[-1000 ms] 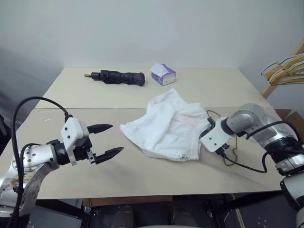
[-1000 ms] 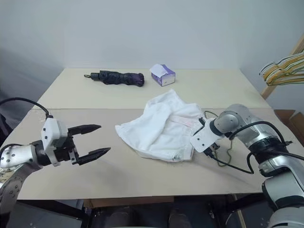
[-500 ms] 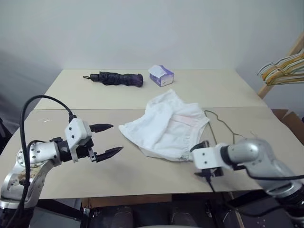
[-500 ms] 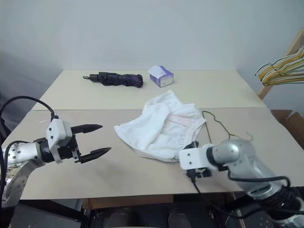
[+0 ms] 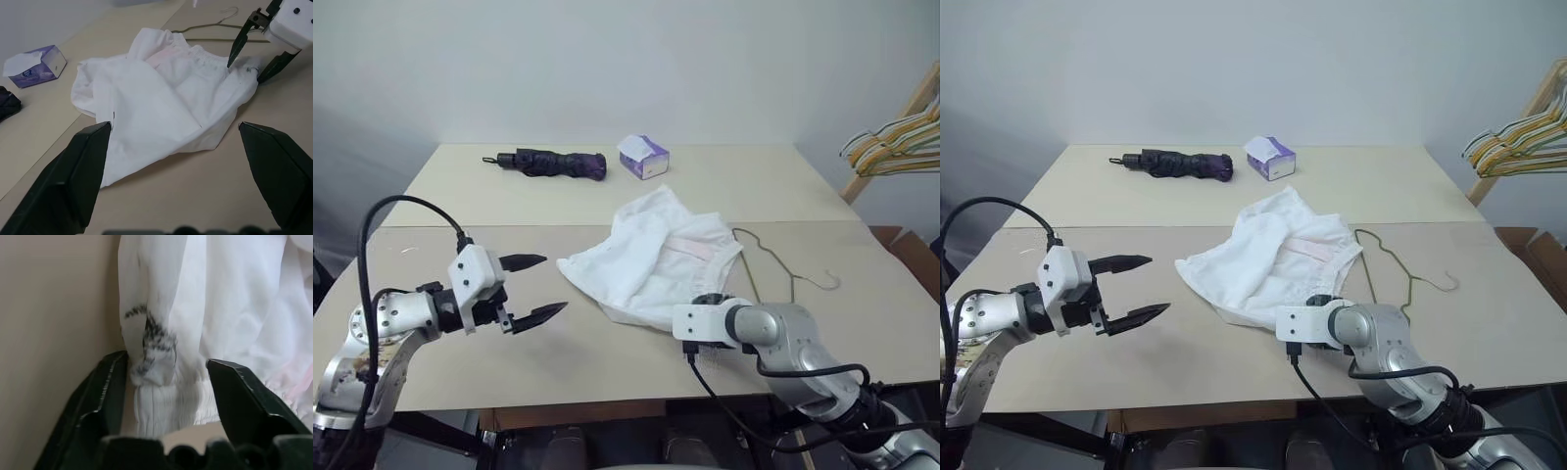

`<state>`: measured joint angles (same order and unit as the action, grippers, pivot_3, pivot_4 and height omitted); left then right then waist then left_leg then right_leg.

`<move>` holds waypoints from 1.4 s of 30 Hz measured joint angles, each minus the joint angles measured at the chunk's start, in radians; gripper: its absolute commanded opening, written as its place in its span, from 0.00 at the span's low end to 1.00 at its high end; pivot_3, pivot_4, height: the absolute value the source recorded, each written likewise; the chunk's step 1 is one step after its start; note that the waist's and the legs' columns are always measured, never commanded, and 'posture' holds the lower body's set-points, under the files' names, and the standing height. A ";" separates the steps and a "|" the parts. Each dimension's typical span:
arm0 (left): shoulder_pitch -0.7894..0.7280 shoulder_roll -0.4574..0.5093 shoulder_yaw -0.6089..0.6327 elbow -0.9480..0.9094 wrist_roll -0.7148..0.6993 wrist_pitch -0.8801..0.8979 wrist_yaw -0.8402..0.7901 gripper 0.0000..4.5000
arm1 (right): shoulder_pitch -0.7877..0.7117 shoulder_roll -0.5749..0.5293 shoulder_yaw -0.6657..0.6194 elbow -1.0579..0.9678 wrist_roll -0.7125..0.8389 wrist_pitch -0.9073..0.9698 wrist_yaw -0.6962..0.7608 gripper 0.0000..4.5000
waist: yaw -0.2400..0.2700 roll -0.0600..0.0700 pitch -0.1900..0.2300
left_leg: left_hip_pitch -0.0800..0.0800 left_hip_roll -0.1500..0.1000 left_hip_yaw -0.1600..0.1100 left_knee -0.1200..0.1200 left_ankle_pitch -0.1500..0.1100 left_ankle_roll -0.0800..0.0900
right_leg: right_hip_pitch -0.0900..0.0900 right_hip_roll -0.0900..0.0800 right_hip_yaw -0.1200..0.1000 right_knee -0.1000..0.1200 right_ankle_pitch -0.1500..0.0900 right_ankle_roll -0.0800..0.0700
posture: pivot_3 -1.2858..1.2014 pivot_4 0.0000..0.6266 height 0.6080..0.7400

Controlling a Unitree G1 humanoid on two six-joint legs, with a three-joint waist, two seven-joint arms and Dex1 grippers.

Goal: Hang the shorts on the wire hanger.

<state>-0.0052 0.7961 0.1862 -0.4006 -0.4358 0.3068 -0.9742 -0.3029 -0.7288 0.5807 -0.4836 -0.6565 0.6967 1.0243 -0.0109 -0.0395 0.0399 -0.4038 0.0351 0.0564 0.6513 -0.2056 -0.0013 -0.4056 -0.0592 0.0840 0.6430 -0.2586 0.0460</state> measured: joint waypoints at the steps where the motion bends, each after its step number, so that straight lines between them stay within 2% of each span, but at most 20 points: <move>1: -0.003 0.000 -0.013 0.012 0.019 -0.012 0.003 1.00 | 0.000 -0.009 0.000 0.009 -0.002 -0.013 0.001 0.42 | 0.000 0.000 0.000 | 0.000 0.000 0.000 0.000 0.000 0.000 | 0.000 0.000 0.000 0.000 0.000 0.000 | 0.53 0.00 1.00; 6: -0.026 0.000 -0.066 0.098 0.144 -0.135 0.010 1.00 | 0.000 -0.026 -0.001 0.032 -0.016 -0.054 0.000 0.03 | -0.001 0.000 0.000 | -0.001 0.000 0.000 0.000 0.000 0.000 | 0.000 0.000 0.000 0.000 0.000 0.000 | 0.53 0.00 1.00; 7: -0.034 0.000 -0.082 0.132 0.184 -0.176 0.018 1.00 | 0.001 -0.030 -0.002 0.034 -0.017 -0.064 0.000 0.00 | -0.002 0.000 0.000 | -0.001 0.000 0.000 0.000 0.000 0.000 | 0.000 0.000 0.000 0.000 0.000 0.000 | 0.53 0.00 1.00; 14: -0.175 0.012 -0.239 0.507 0.601 -0.593 0.213 1.00 | 0.002 -0.046 -0.028 0.040 -0.002 -0.123 0.016 0.00 | 0.001 0.000 0.000 | -0.002 0.000 0.000 0.000 0.000 0.000 | 0.000 0.000 0.000 0.000 0.001 0.002 | 0.52 0.00 1.00; 16: -0.237 -0.029 -0.277 0.606 0.678 -0.642 0.286 1.00 | 0.002 -0.048 -0.049 0.039 0.012 -0.133 0.021 0.00 | 0.007 0.000 0.000 | -0.003 -0.001 0.000 0.001 0.001 0.002 | 0.000 0.000 0.000 0.000 0.005 0.008 | 0.52 0.00 1.00; 21: -0.423 -0.149 -0.409 0.881 0.854 -0.725 0.459 1.00 | 0.006 -0.046 -0.080 0.032 0.031 -0.147 0.021 0.00 | 0.015 -0.001 0.000 | -0.004 -0.001 0.000 0.002 0.001 0.002 | 0.000 0.001 0.000 0.001 0.006 0.009 | 0.51 0.00 1.00; 26: -0.593 -0.195 -0.504 1.102 0.974 -0.808 0.585 1.00 | 0.006 -0.033 -0.087 0.026 0.042 -0.148 0.020 0.00 | 0.007 -0.001 -0.001 | -0.003 -0.001 0.000 0.002 0.001 0.001 | 0.000 0.001 0.000 0.001 0.005 0.009 | 0.50 0.00 1.00; 29: -0.670 -0.242 -0.540 1.227 1.006 -0.836 0.638 0.86 | 0.006 -0.029 -0.089 0.016 0.046 -0.147 0.021 0.00 | 0.000 -0.001 -0.001 | -0.004 -0.001 0.000 0.003 0.000 0.000 | 0.001 0.001 0.000 0.001 0.005 0.010 | 0.49 0.00 1.00; 34: -0.728 -0.270 -0.578 1.353 1.022 -0.891 0.657 0.50 | 0.007 -0.029 -0.092 0.011 0.052 -0.147 0.021 0.00 | -0.009 -0.001 -0.001 | -0.005 -0.001 0.000 0.006 0.000 0.000 | 0.000 0.001 0.000 0.002 0.005 0.010 | 0.49 0.00 1.00; 39: -0.749 -0.271 -0.587 1.397 1.024 -0.934 0.663 0.11 | 0.007 -0.029 -0.101 0.010 0.055 -0.147 0.020 0.00 | -0.015 -0.001 -0.001 | -0.007 -0.001 0.000 0.007 0.000 0.000 | -0.001 0.001 0.000 0.002 0.006 0.010 | 0.49 0.00 1.00; 41: -0.755 -0.255 -0.587 1.397 1.022 -0.956 0.664 0.01 | 0.007 -0.029 -0.103 0.010 0.057 -0.148 0.020 0.00 | -0.019 -0.001 -0.001 | -0.007 -0.001 0.000 0.007 0.000 0.000 | -0.001 0.001 0.000 0.002 0.006 0.010 | 0.49 0.00 1.00; 42: -0.756 -0.245 -0.587 1.396 1.021 -0.965 0.659 0.01 | 0.007 -0.030 -0.104 0.011 0.060 -0.149 0.020 0.00 | -0.023 -0.001 -0.001 | -0.007 -0.001 0.000 0.007 0.000 0.000 | -0.001 0.001 0.000 0.002 0.006 0.011 | 0.49 0.00 1.00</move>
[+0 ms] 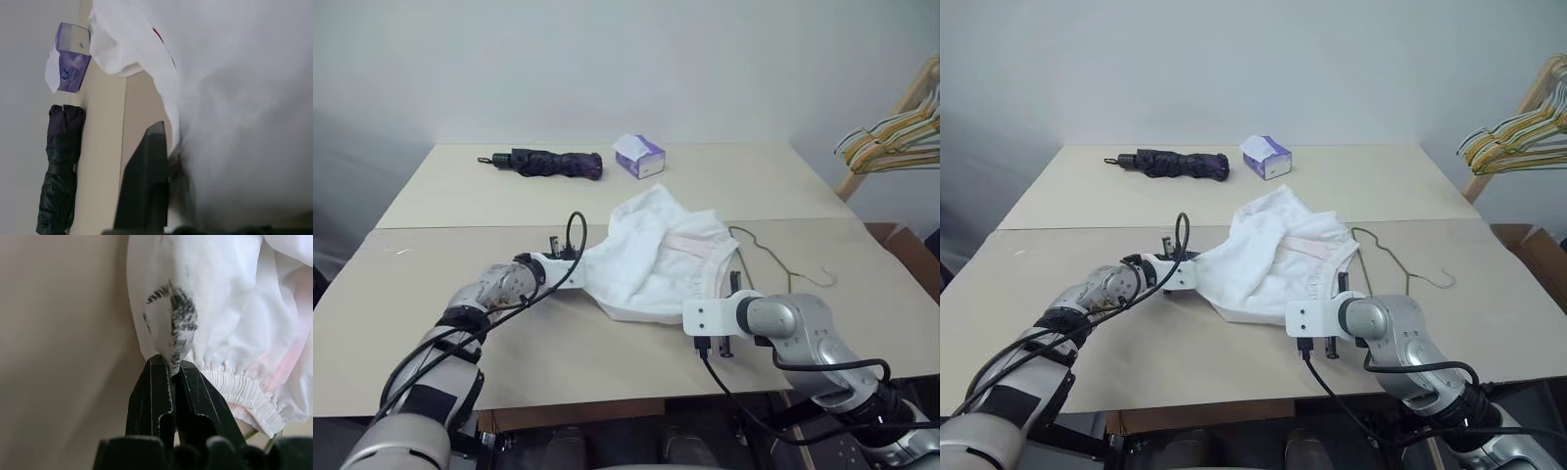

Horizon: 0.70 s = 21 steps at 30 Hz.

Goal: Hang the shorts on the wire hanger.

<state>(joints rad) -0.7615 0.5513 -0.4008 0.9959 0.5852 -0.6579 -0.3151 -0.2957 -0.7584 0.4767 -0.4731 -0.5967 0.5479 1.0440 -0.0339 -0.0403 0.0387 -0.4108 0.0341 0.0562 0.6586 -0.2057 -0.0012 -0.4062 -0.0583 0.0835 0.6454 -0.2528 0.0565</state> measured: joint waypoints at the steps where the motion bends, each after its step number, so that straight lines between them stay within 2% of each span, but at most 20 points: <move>1: 0.001 0.010 0.000 0.000 0.000 -0.006 -0.008 0.01 | 0.000 0.000 -0.002 0.001 0.003 -0.003 0.000 0.00 | -0.005 0.000 0.000 | 0.000 0.000 0.000 0.000 0.000 0.000 | 0.000 0.000 0.000 0.000 0.000 0.000 | 0.49 0.00 1.00; 6: 0.041 0.105 0.001 -0.074 -0.006 -0.049 -0.075 0.01 | -0.019 -0.003 -0.022 0.039 0.024 -0.034 -0.006 0.00 | -0.026 0.000 0.000 | -0.001 0.000 0.000 0.000 0.000 0.000 | -0.001 0.000 0.000 0.001 0.001 -0.001 | 0.49 0.00 1.00; 10: 0.134 0.230 0.028 -0.258 -0.091 -0.060 -0.217 0.01 | -0.047 -0.009 -0.053 0.070 0.062 -0.076 -0.009 0.00 | -0.037 0.000 0.000 | -0.003 0.001 0.000 0.000 0.000 0.000 | -0.003 0.000 0.000 0.001 0.002 -0.004 | 0.50 0.00 1.00; 15: 0.379 0.449 0.098 -0.651 -0.271 0.046 -0.455 0.01 | -0.056 -0.038 -0.101 0.072 0.197 -0.215 0.025 0.00 | -0.043 0.001 0.001 | -0.004 0.002 0.000 0.000 0.002 0.004 | -0.005 0.000 0.000 0.002 0.003 -0.006 | 0.50 0.00 1.00; 18: 0.566 0.583 0.171 -0.904 -0.375 0.163 -0.574 0.01 | -0.037 -0.090 -0.111 0.068 0.297 -0.345 0.073 0.00 | -0.037 0.002 0.001 | -0.004 0.003 0.000 0.000 0.002 0.003 | -0.004 -0.001 0.000 0.002 0.002 -0.006 | 0.50 0.01 1.00; 21: 0.716 0.673 0.249 -1.062 -0.444 0.244 -0.639 0.01 | -0.004 -0.141 -0.131 0.054 0.396 -0.439 0.129 0.00 | -0.032 0.002 0.002 | 0.000 0.004 0.000 0.000 0.001 0.003 | 0.000 -0.002 -0.002 0.001 -0.002 -0.005 | 0.50 0.01 1.00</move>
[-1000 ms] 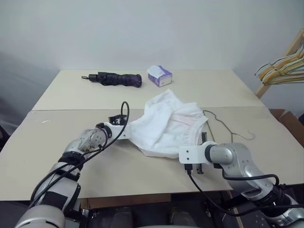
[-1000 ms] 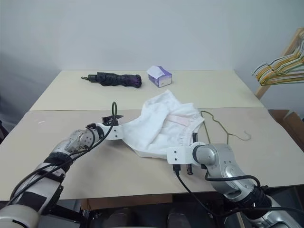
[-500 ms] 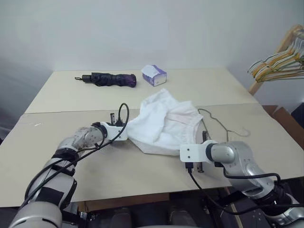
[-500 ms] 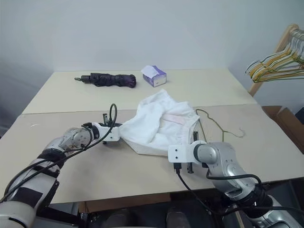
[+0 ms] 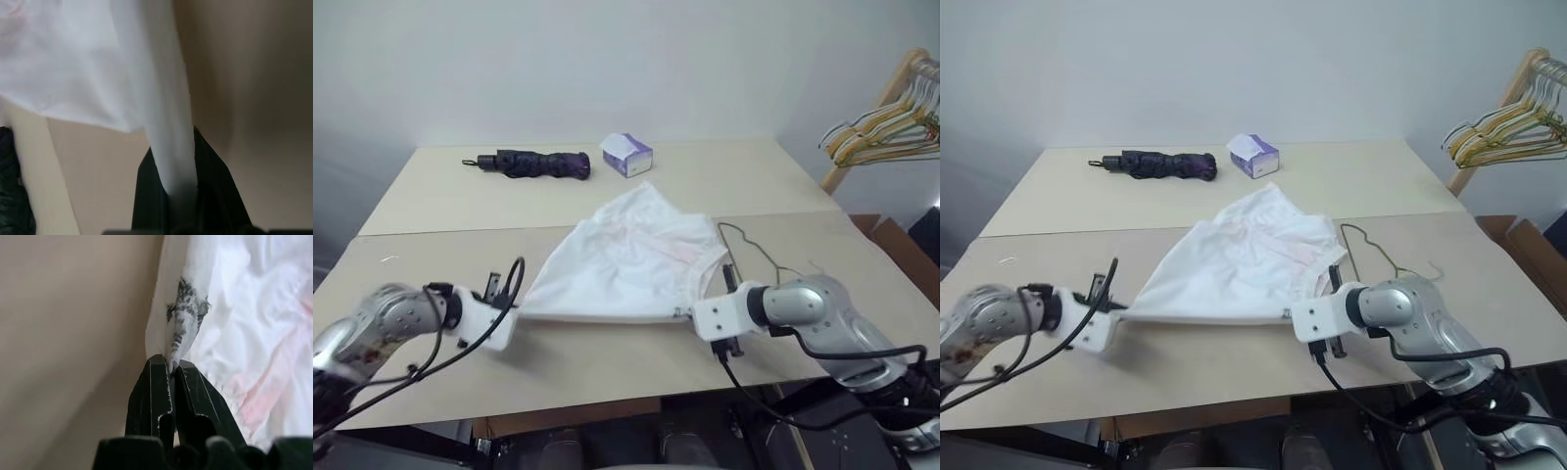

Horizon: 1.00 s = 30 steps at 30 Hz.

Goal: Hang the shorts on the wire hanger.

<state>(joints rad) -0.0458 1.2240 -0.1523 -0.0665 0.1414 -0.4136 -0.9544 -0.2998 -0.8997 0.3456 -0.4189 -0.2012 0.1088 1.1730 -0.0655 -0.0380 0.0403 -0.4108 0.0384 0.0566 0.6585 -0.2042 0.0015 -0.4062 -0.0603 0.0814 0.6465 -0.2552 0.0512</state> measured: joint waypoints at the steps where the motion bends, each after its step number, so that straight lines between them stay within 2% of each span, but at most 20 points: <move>1: 0.058 0.024 0.036 -0.053 -0.028 0.028 -0.020 0.01 | 0.011 -0.017 -0.006 -0.010 0.037 -0.017 0.024 0.00 | 0.000 0.000 0.000 | 0.002 0.001 0.001 0.000 -0.001 -0.001 | 0.001 0.000 0.000 0.000 -0.002 -0.002 | 0.50 0.01 1.00; 3: 0.177 0.059 0.117 -0.151 -0.076 0.076 -0.058 0.01 | 0.041 -0.060 -0.022 -0.043 0.099 -0.030 0.065 0.00 | -0.001 0.001 0.000 | 0.003 0.002 0.001 0.000 -0.002 -0.003 | 0.001 0.000 0.000 0.000 -0.003 -0.004 | 0.50 0.01 1.00; 7: 0.287 0.052 0.195 -0.266 -0.148 0.176 -0.097 0.01 | 0.049 -0.103 -0.051 -0.042 0.153 -0.056 0.097 0.00 | -0.002 0.002 0.000 | 0.011 0.004 0.002 -0.001 -0.002 -0.004 | 0.003 0.001 0.000 0.000 -0.004 -0.005 | 0.51 0.00 1.00; 10: 0.271 0.017 0.192 -0.271 -0.147 0.218 -0.097 0.01 | 0.025 -0.098 -0.051 -0.003 0.159 -0.069 0.093 0.00 | -0.001 0.003 0.000 | 0.011 0.004 0.002 -0.001 -0.003 -0.004 | 0.003 0.001 0.000 0.000 -0.004 -0.005 | 0.51 0.00 1.00; 12: 0.179 -0.028 0.162 -0.238 -0.148 0.257 -0.101 0.01 | -0.038 -0.069 -0.050 0.064 0.165 -0.076 0.090 0.00 | 0.000 0.004 0.000 | 0.011 0.002 0.003 -0.001 -0.002 -0.004 | 0.003 0.001 0.000 0.000 -0.004 -0.005 | 0.51 0.00 1.00; 15: -0.056 -0.137 0.117 -0.123 -0.162 0.357 -0.104 0.01 | -0.207 0.010 -0.049 0.231 0.143 -0.086 0.050 0.00 | 0.000 0.004 0.000 | 0.009 0.000 0.002 0.000 -0.002 -0.003 | 0.002 0.002 0.000 0.001 -0.004 -0.004 | 0.50 0.00 1.00; 16: -0.157 -0.180 0.093 -0.062 -0.160 0.380 -0.103 0.01 | -0.278 0.046 -0.046 0.314 0.123 -0.095 0.021 0.00 | 0.001 0.004 0.000 | 0.009 0.000 0.002 0.000 0.002 0.003 | 0.004 0.002 0.000 0.001 0.000 0.002 | 0.50 0.00 1.00; 18: -0.417 -0.292 0.041 0.138 -0.119 0.407 -0.067 0.01 | -0.473 0.145 -0.034 0.554 0.043 -0.120 -0.093 0.00 | 0.002 0.004 0.001 | 0.006 -0.001 0.000 0.002 0.003 0.005 | 0.005 0.003 0.000 0.001 0.004 0.004 | 0.50 0.00 1.00; 20: -0.695 -0.390 0.001 0.396 -0.043 0.403 0.037 0.01 | -0.687 0.229 -0.005 0.823 -0.063 -0.143 -0.274 0.00 | -0.001 0.004 0.000 | 0.002 -0.003 -0.002 0.002 0.005 0.006 | 0.003 0.003 0.000 0.001 0.009 -0.001 | 0.50 0.00 1.00; 21: -0.873 -0.453 -0.014 0.585 0.016 0.395 0.148 0.01 | -0.818 0.281 0.009 0.998 -0.135 -0.151 -0.419 0.00 | -0.002 0.003 0.001 | -0.001 -0.004 -0.003 0.001 0.005 0.006 | 0.001 0.002 0.000 0.001 0.009 -0.001 | 0.50 0.00 1.00; 23: -1.134 -0.519 -0.032 0.853 0.107 0.352 0.386 0.01 | -1.008 0.353 0.026 1.240 -0.223 -0.176 -0.688 0.00 | -0.006 0.003 0.001 | -0.010 -0.005 -0.004 0.000 0.003 0.005 | -0.010 0.000 0.000 0.002 0.010 -0.001 | 0.50 0.00 1.00; 25: -1.335 -0.571 -0.040 1.052 0.176 0.291 0.652 0.01 | -1.141 0.394 0.024 1.404 -0.264 -0.248 -0.938 0.00 | -0.008 0.003 0.001 | -0.019 -0.006 -0.003 -0.003 0.002 0.004 | -0.021 -0.001 0.002 0.005 0.010 -0.001 | 0.50 0.00 1.00; 27: -1.483 -0.597 -0.038 1.186 0.211 0.228 0.879 0.01 | -1.234 0.406 0.008 1.504 -0.279 -0.352 -1.152 0.00 | -0.008 0.003 0.001 | -0.028 -0.007 -0.003 -0.011 0.003 0.001 | -0.035 -0.003 0.004 0.005 0.010 0.000 | 0.49 0.00 1.00; 30: -1.584 -0.592 -0.033 1.265 0.233 0.112 1.020 0.01 | -1.282 0.396 -0.032 1.570 -0.282 -0.492 -1.295 0.00 | -0.008 0.003 0.001 | -0.028 -0.006 0.001 -0.017 0.001 -0.007 | -0.039 -0.002 0.002 0.004 0.009 0.001 | 0.49 0.00 1.00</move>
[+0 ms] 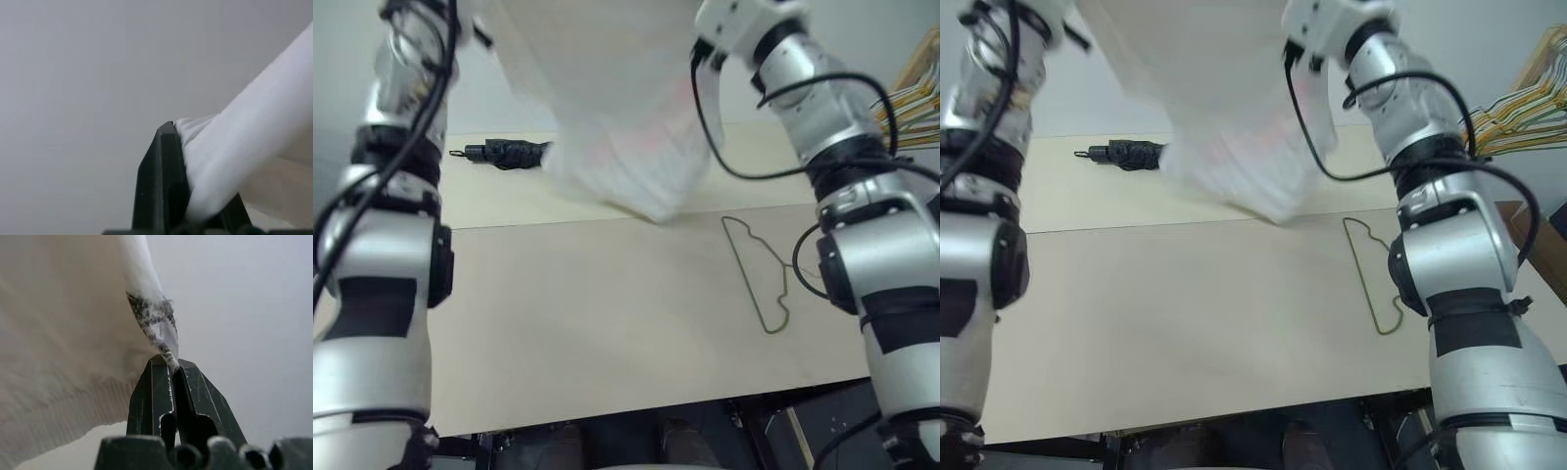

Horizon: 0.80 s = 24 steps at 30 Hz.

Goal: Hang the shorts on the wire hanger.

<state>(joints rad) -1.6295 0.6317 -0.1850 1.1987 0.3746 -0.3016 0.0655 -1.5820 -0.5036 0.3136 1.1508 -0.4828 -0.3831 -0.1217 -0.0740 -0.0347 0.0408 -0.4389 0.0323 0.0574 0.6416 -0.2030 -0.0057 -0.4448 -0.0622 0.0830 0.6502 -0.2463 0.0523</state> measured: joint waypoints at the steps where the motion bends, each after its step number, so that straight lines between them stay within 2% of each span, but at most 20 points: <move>1: -0.010 0.004 0.001 0.011 0.004 -0.032 0.014 0.01 | 0.000 -0.004 -0.007 0.013 -0.001 -0.035 -0.018 0.00 | 0.000 0.000 0.000 | 0.000 0.000 0.001 0.000 -0.001 0.000 | 0.000 0.000 -0.001 -0.002 0.000 0.000 | 0.49 0.00 1.00; 4: 0.007 0.019 0.007 0.034 -0.001 -0.124 -0.023 0.01 | 0.039 -0.025 -0.009 0.030 -0.004 -0.133 -0.022 0.00 | -0.004 0.000 0.000 | -0.001 0.000 0.002 0.001 -0.002 0.001 | 0.003 0.000 -0.002 -0.008 0.000 0.001 | 0.49 0.00 1.00; 9: 0.188 0.085 0.008 -0.018 -0.034 -0.323 -0.266 0.01 | 0.247 -0.061 -0.010 0.013 0.011 -0.304 0.112 0.00 | -0.021 0.000 0.000 | -0.001 0.000 0.002 0.007 -0.002 0.005 | 0.008 -0.001 -0.004 -0.009 0.000 0.001 | 0.50 0.00 1.00; 13: 0.479 0.158 0.020 -0.228 -0.173 -0.406 -0.569 0.01 | 0.472 -0.110 -0.010 -0.075 0.074 -0.455 0.297 0.00 | -0.047 0.000 0.000 | 0.008 0.000 0.001 0.009 -0.001 0.009 | 0.016 0.000 -0.004 -0.003 0.000 0.000 | 0.50 0.00 1.00; 18: 0.963 0.318 0.031 -0.639 -0.405 -0.331 -0.954 0.01 | 0.764 -0.175 0.059 -0.234 0.101 -0.627 0.515 0.00 | -0.093 0.000 0.000 | 0.025 0.002 -0.001 0.009 0.000 0.011 | 0.030 0.001 0.000 -0.002 0.000 -0.002 | 0.51 0.00 1.00; 22: 1.234 0.433 0.046 -0.876 -0.505 -0.250 -1.109 0.01 | 0.892 -0.207 0.099 -0.342 0.092 -0.662 0.594 0.00 | -0.106 0.000 0.001 | 0.042 0.003 -0.002 0.010 0.003 0.014 | 0.047 0.001 0.002 -0.002 0.003 -0.004 | 0.51 0.00 1.00; 24: 1.339 0.491 0.059 -0.969 -0.544 -0.223 -1.171 0.01 | 0.923 -0.219 0.103 -0.396 0.091 -0.661 0.614 0.00 | -0.106 0.000 0.001 | 0.058 0.004 0.000 0.008 0.003 0.014 | 0.062 0.001 0.002 -0.005 -0.002 -0.007 | 0.51 0.00 1.00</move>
<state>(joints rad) -0.2907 1.1226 -0.1260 0.2293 -0.1695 -0.5243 -1.1051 -0.6594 -0.7223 0.4168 0.7547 -0.3919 -1.0444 0.4920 -0.1799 -0.0350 0.0417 -0.3808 0.0367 0.0570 0.6498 -0.2005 0.0081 -0.3823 -0.0617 0.0853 0.6456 -0.2484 0.0449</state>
